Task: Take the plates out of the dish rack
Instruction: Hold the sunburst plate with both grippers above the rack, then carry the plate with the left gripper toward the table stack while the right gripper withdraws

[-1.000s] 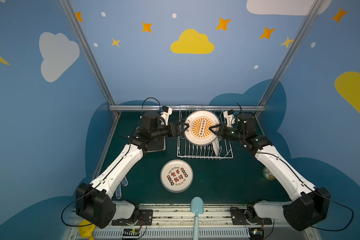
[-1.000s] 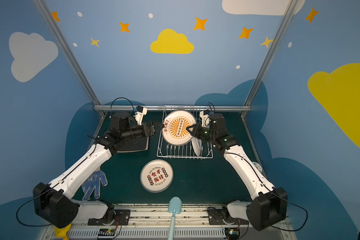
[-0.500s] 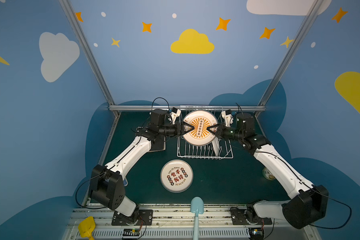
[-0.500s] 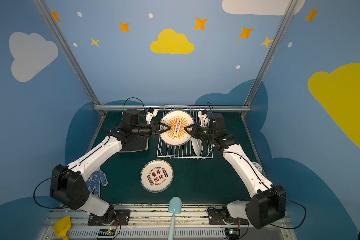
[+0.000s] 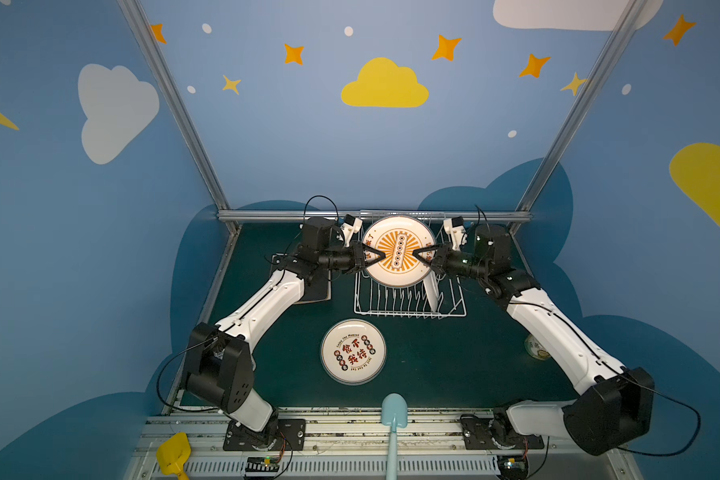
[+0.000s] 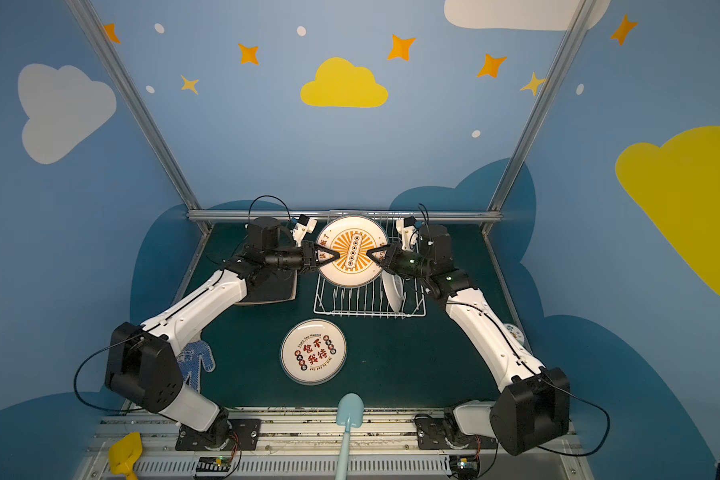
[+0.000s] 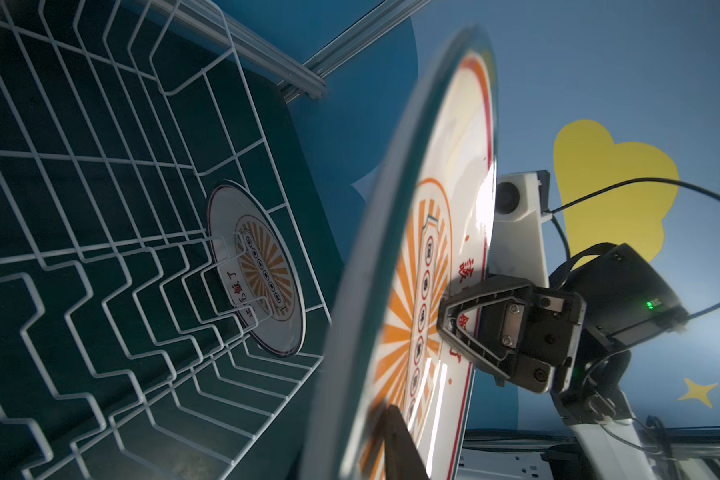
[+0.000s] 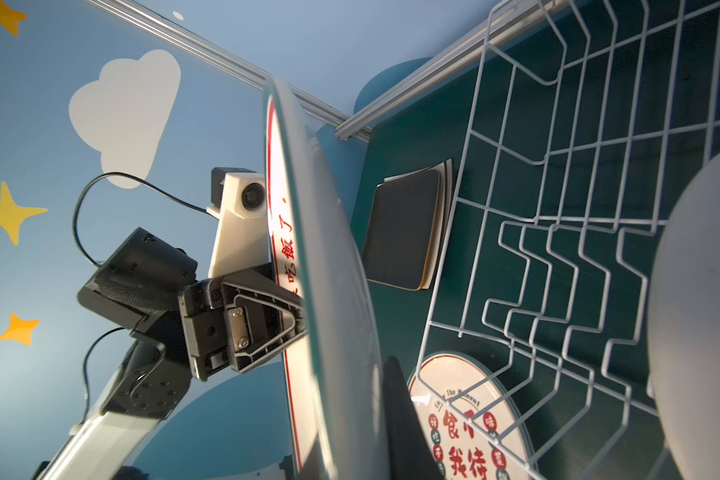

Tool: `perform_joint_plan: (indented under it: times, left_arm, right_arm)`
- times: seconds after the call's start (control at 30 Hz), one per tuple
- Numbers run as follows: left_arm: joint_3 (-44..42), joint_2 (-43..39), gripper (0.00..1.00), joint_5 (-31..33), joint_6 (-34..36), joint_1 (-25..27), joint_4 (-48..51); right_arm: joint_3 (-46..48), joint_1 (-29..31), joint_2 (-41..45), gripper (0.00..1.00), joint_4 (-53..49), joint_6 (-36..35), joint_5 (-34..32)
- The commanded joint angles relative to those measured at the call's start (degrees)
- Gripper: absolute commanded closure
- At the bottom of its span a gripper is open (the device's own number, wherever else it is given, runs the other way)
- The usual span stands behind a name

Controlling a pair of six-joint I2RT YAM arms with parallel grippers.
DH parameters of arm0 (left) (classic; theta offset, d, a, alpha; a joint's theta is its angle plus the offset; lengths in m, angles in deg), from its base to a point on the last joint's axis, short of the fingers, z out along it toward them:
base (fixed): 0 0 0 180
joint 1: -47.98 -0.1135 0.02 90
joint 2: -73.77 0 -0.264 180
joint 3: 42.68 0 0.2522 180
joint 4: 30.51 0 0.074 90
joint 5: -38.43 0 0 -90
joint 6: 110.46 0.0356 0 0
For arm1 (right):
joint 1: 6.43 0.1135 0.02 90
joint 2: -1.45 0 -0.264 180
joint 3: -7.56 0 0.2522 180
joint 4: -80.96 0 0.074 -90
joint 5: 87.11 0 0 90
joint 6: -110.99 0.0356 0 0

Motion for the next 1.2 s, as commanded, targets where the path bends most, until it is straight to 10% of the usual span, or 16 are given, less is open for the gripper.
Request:
perform_joint_plan:
  times: [0.0, 0.2, 0.5, 0.77, 1.17]
  left_arm:
    - [0.34, -0.05, 0.92, -0.79, 1.67, 1.8, -3.78]
    - [0.06, -0.82, 0.97, -0.47, 1.37, 1.78, -3.68]
    - [0.22, -3.12, 0.97, 0.48, 2.96, 0.65, -0.6]
    - [-0.03, -7.17, 0.97, 3.05, 6.65, -0.76, 6.33]
    - [-3.96, -16.4, 0.97, 3.74, 10.48, -3.85, 20.55]
  right_arm:
    - [0.35, 1.06, -0.33, 1.0, 1.49, -0.88, -0.31]
    - [1.25, 1.08, 0.33, 0.99, 1.8, -1.45, -1.67]
    - [0.9, 1.07, 4.0, 0.44, -2.57, -8.65, -8.3]
    - [0.7, 1.4, 7.74, 0.19, -6.54, -22.47, -10.85]
    - [2.34, 5.0, 14.13, 0.11, -12.04, -51.06, -11.96]
